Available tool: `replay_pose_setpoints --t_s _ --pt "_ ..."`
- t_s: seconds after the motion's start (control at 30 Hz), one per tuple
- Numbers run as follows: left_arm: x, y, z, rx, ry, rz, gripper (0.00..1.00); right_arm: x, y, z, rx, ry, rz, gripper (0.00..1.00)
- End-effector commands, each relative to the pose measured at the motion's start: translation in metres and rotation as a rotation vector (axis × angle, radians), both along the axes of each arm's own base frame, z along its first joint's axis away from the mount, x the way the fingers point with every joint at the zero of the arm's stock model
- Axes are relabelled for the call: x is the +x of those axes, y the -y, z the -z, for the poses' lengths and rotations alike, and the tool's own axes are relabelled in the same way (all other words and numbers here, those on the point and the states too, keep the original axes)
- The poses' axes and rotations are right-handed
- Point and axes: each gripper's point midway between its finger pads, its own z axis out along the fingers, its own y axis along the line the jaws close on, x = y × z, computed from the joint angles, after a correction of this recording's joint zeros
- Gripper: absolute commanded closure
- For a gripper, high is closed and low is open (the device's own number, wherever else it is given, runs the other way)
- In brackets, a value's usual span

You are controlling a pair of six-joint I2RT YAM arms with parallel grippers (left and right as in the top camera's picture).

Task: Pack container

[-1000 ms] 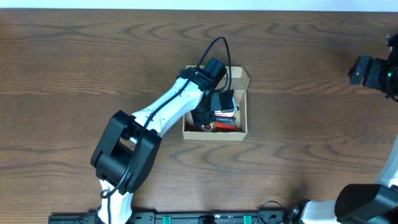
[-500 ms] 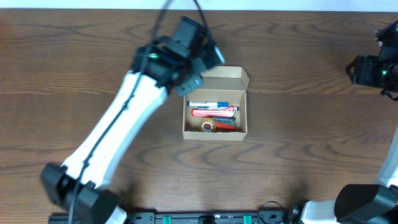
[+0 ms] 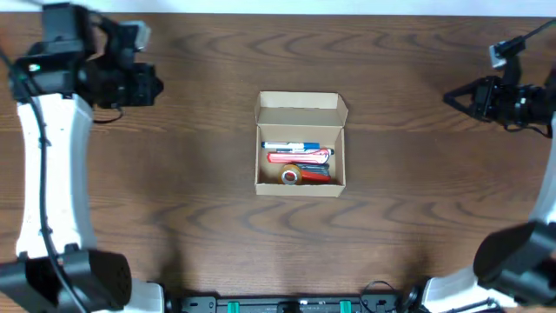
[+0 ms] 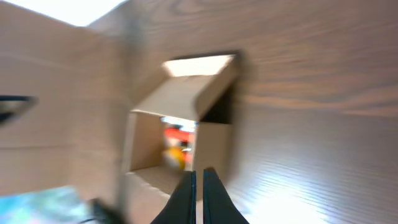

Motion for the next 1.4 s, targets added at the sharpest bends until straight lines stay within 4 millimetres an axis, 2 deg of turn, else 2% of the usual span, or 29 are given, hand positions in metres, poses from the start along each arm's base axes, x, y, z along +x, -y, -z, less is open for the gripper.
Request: replay_pose_setpoints --t_s 0.0,0.1,0.2,0.33,0.53,0.7,0.83,1.0,1.23,1.37 --pt "-0.003 0.023 0.017 -0.418 -0.085 0.053 0.94 0.012 -0.028 0.001 0.251 0.040 -0.097 0.99" --pt "-0.005 0.027 0.032 -0.569 -0.121 0.074 0.94 0.019 -0.034 0.025 0.333 -0.013 -0.115 0.99" --pt "-0.005 0.032 0.055 -0.614 -0.176 0.089 0.94 0.023 -0.045 0.051 0.369 -0.075 -0.145 0.99" --pt "0.000 0.048 0.070 -0.712 -0.215 0.134 0.94 0.023 -0.067 0.080 0.401 -0.151 -0.199 0.99" --pt "0.006 0.067 0.098 -0.801 -0.243 0.200 0.94 0.028 -0.096 0.088 0.502 -0.104 -0.267 0.99" --pt "0.002 0.072 0.118 -0.860 -0.221 0.256 0.94 0.025 -0.097 0.102 0.519 -0.093 -0.261 0.99" --pt "-0.005 0.076 0.137 -0.873 -0.269 0.264 0.94 0.021 -0.096 0.126 0.534 -0.134 -0.224 0.99" --pt "-0.006 0.085 0.154 -0.879 -0.303 0.273 0.94 0.024 -0.096 0.155 0.559 -0.205 -0.151 0.99" --pt "0.006 0.094 0.183 -0.898 -0.383 0.221 0.95 0.034 -0.097 0.170 0.580 -0.247 -0.112 0.99" --pt "0.012 0.100 0.187 -0.894 -0.387 0.221 0.94 0.036 -0.100 0.184 0.595 -0.282 -0.100 0.99"
